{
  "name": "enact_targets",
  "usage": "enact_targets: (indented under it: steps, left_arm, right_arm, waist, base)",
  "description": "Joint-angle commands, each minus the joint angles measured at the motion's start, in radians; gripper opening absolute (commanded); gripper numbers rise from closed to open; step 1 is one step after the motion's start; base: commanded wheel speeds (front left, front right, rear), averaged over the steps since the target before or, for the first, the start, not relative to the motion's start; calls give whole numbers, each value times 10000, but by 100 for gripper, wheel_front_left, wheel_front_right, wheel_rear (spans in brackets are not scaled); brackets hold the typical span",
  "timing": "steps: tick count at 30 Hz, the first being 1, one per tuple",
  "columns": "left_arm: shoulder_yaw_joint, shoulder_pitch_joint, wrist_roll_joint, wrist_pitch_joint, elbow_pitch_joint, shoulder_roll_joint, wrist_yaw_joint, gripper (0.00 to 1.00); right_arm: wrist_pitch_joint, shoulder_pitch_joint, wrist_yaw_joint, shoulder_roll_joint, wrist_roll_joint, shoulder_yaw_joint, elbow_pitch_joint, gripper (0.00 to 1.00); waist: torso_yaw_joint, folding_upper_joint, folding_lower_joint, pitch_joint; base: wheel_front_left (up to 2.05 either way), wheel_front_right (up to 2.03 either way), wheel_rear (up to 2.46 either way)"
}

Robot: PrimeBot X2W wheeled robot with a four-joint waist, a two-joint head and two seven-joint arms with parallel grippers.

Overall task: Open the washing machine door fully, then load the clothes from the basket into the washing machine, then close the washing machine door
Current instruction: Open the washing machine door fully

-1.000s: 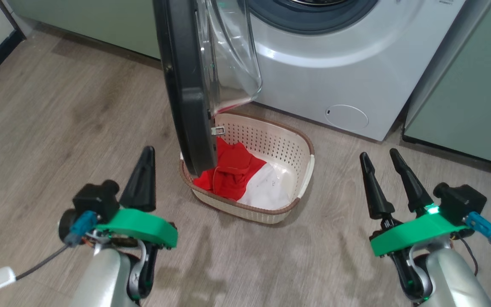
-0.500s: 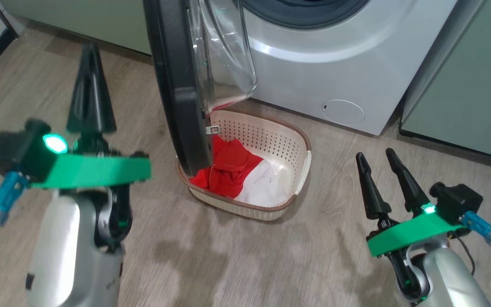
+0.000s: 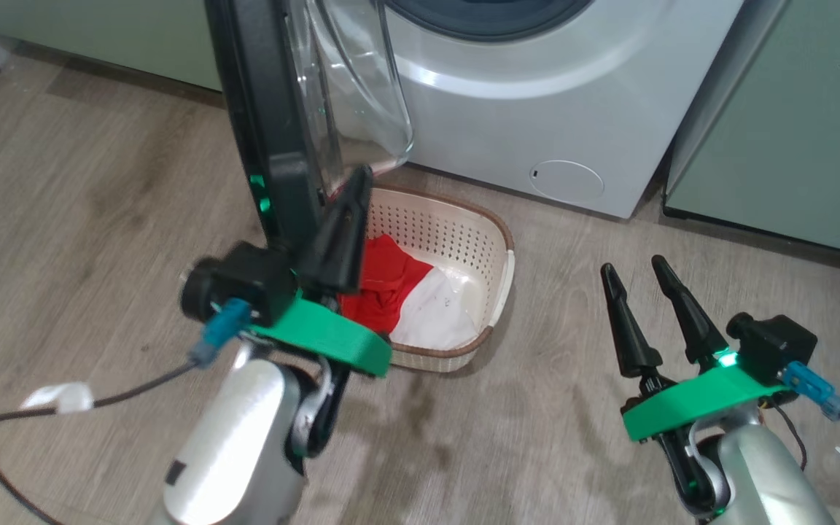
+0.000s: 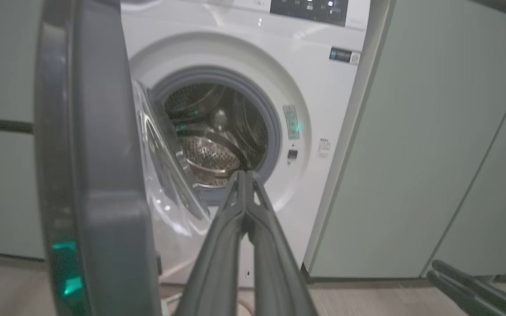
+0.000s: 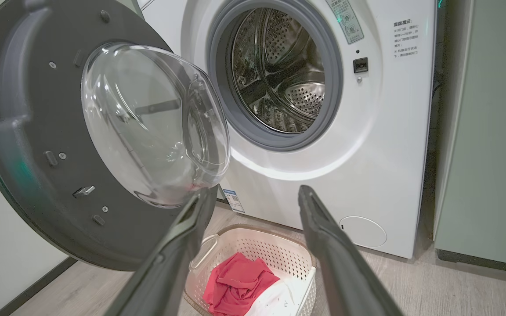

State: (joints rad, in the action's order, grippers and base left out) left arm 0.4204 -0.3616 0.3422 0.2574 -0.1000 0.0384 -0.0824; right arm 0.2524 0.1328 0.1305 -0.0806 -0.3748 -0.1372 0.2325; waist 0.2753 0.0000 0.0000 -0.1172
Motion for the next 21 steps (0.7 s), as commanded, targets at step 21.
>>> enact_targets:
  steps: [21]
  left_arm:
    - [-903,-434,843,44,-2411,118,-2,0]
  right_arm:
    - [93,481,2,70,183,-176,-284,100]
  waist:
    - [-64,0,0,-385]
  base:
    - [0,0,0]
